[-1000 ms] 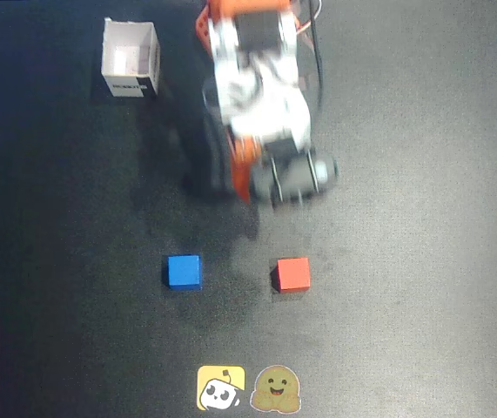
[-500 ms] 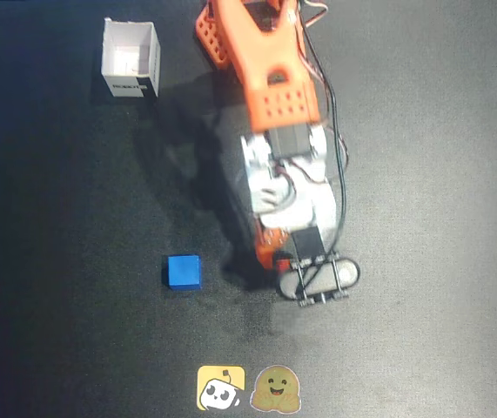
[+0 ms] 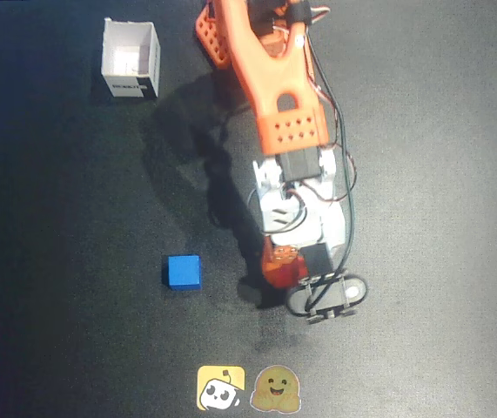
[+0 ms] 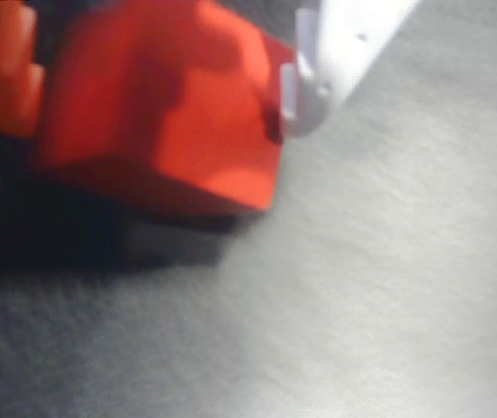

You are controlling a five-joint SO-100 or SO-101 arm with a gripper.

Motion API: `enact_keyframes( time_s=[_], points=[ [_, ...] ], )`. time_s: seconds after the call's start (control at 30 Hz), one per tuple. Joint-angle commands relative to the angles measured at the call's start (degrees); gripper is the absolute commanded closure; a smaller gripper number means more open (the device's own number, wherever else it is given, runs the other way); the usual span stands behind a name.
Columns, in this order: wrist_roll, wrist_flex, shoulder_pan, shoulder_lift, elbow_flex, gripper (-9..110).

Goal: Put the red cube on top of the blue cube.

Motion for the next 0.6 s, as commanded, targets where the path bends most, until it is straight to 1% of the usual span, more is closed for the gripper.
enact_keyframes(
  time_s=[0.0,0.33,0.57],
  points=[
    [0.5,-2.3,-0.4,0.2,-1.8,79],
    [2.0,-2.3,-0.6,0.4,-1.7,79],
    [2.7,-2.8,-0.5,0.3,-0.9,82]
  ],
)
